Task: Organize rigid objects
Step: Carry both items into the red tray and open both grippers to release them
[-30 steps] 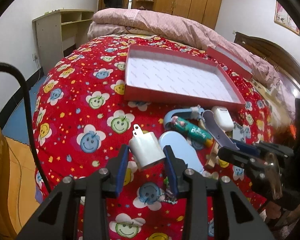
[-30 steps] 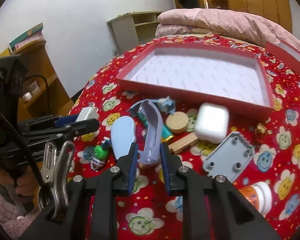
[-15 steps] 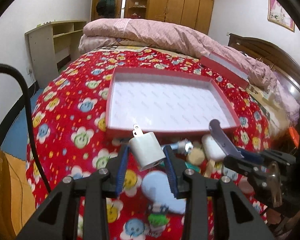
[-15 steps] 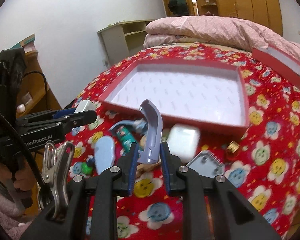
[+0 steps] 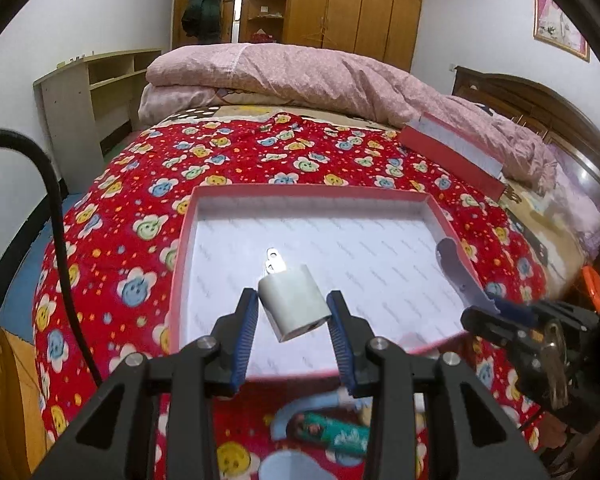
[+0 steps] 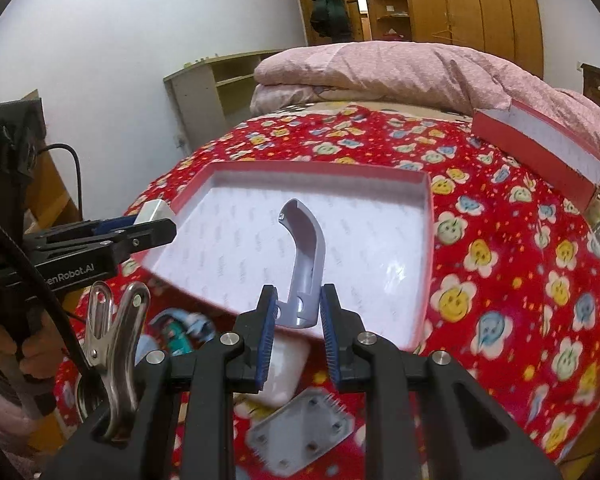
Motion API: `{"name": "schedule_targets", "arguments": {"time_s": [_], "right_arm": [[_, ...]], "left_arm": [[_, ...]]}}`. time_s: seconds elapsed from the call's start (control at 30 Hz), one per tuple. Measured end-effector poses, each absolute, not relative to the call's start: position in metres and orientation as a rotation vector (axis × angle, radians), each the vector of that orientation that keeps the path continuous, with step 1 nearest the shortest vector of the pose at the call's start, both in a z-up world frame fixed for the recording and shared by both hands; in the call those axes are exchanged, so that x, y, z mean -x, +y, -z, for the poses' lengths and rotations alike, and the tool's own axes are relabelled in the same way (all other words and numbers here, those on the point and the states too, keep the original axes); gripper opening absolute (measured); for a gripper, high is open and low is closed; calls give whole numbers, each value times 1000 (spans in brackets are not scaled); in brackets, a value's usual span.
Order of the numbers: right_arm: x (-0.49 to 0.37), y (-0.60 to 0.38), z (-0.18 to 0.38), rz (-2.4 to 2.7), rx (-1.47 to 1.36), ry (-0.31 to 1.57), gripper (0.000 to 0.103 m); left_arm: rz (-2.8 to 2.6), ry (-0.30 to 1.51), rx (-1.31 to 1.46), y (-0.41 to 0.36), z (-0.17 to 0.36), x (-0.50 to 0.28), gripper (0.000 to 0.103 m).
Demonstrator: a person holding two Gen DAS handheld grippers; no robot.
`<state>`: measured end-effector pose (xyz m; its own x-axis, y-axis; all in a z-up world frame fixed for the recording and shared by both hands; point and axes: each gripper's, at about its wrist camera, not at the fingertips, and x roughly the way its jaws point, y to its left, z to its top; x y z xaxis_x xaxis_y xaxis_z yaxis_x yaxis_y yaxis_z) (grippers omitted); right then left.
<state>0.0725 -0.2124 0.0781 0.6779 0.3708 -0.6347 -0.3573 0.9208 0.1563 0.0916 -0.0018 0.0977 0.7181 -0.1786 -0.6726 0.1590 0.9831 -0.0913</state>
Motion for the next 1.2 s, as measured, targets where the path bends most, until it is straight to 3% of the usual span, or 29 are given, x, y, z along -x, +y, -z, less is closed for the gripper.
{"name": "schedule_targets", "arguments": {"time_s": [0.63, 1.1, 1.2], "right_arm": [[-155, -219, -59, -374, -3, 778, 23], [-173, -220, -46, -363, 7, 796, 23], [-173, -220, -46, -372, 0, 794, 31]], "left_arm": [[124, 839, 2, -17, -65, -186, 37], [97, 845, -53, -27, -51, -206, 39], [106, 850, -51, -29, -52, -205, 46]]}}
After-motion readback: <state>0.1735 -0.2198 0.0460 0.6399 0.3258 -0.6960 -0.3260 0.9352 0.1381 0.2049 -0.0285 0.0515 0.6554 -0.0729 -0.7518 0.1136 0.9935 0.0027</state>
